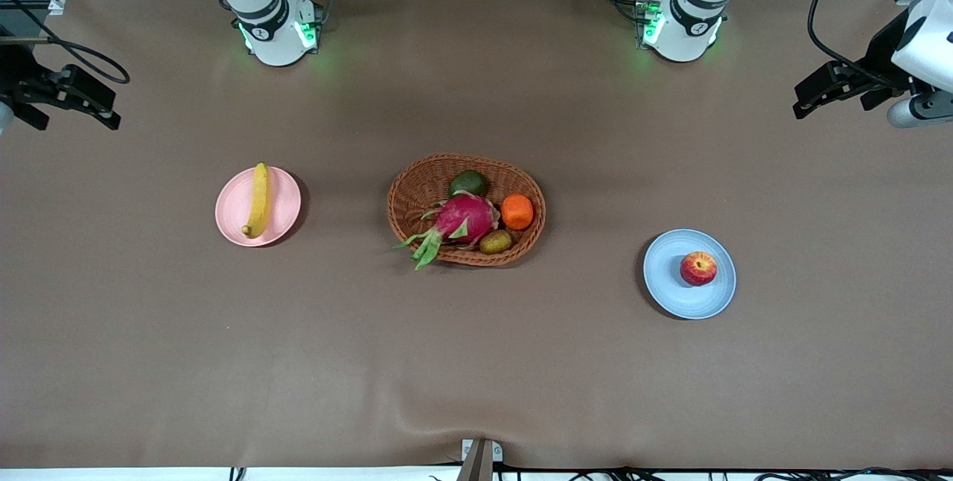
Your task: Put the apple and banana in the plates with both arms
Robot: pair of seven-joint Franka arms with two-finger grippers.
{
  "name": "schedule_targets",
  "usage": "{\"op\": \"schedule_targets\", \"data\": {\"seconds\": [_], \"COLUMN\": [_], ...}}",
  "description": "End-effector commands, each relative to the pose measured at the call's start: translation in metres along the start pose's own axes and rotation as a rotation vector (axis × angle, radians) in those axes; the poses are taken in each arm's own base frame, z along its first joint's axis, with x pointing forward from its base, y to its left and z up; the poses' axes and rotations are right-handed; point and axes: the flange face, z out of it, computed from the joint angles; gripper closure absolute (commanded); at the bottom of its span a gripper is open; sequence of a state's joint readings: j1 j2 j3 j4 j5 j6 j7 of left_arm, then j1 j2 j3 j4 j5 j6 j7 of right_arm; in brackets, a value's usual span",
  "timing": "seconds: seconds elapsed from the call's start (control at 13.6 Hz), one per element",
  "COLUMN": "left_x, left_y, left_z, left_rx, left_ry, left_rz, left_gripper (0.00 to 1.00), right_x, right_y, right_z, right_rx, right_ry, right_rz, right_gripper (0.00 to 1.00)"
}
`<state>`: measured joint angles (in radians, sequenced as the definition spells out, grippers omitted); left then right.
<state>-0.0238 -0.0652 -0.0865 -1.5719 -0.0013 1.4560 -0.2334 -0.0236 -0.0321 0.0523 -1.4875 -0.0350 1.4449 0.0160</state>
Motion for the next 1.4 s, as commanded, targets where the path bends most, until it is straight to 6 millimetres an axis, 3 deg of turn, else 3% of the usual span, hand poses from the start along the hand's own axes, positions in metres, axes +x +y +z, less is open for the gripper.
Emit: {"op": "schedule_targets", "data": {"seconds": [0.0,0.59,1.32], "left_x": [-0.005,0.001,0.002], "left_y": [0.004,-0.007,-0.007], "left_z": [-0.003,-0.011,-0.01], "left_rx": [-0.021,-0.015,-0.012], "left_ry": [-0.005,0.016,0.014], "left_rz": [0.026,0.12,0.109], "left_gripper": [0.0,0.0,0.0], "right_x": [0.011,0.01,0.009], "right_y": [0.004,-0.002,-0.003], "right_z": [-0.006,-0.005,-0.001], "right_rx": [-0.013,-0.001,-0.001], "right_ry": [-0.025,-0.021,-0.032], "right_rz": [-0.007,-0.018,-0.02], "right_gripper": [0.0,0.0,0.0]}}
